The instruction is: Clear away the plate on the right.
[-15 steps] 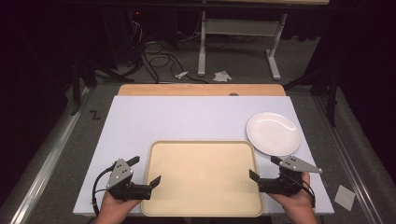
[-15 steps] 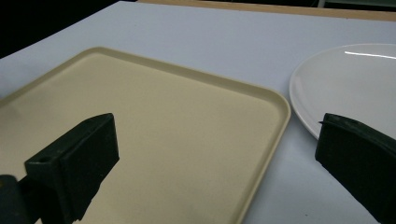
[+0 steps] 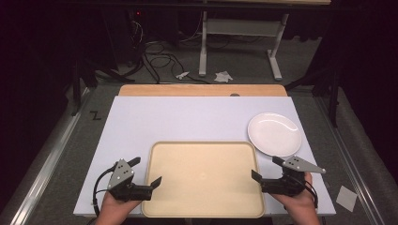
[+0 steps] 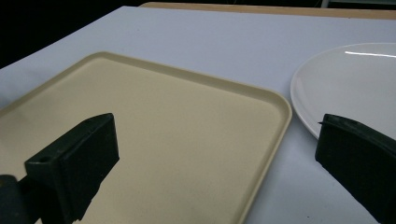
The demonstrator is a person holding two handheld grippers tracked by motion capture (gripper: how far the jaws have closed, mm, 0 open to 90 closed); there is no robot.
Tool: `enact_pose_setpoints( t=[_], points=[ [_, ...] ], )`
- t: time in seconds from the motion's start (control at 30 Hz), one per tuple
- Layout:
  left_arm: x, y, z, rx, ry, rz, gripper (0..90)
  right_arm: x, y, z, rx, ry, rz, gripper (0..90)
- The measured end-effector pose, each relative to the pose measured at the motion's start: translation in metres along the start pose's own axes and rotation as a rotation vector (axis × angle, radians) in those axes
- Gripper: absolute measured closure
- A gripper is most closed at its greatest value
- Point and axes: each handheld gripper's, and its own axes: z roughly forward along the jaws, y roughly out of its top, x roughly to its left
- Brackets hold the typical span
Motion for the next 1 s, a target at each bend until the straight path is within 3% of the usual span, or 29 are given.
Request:
enact_pose_setpoints(
  t=[0.5,1.0],
  points=[
    [0.003,-0.002,-0.001,-0.008,-0.011,-0.031,1.8,0.004,-0.002,0.005,0.026,0.012,0.005,0.0],
    [0.002,-0.002,-0.001,-0.005,-0.008,-0.017,1.8,-0.025,-0.006,-0.004,0.025,-0.045,0.063,0.0]
  ],
)
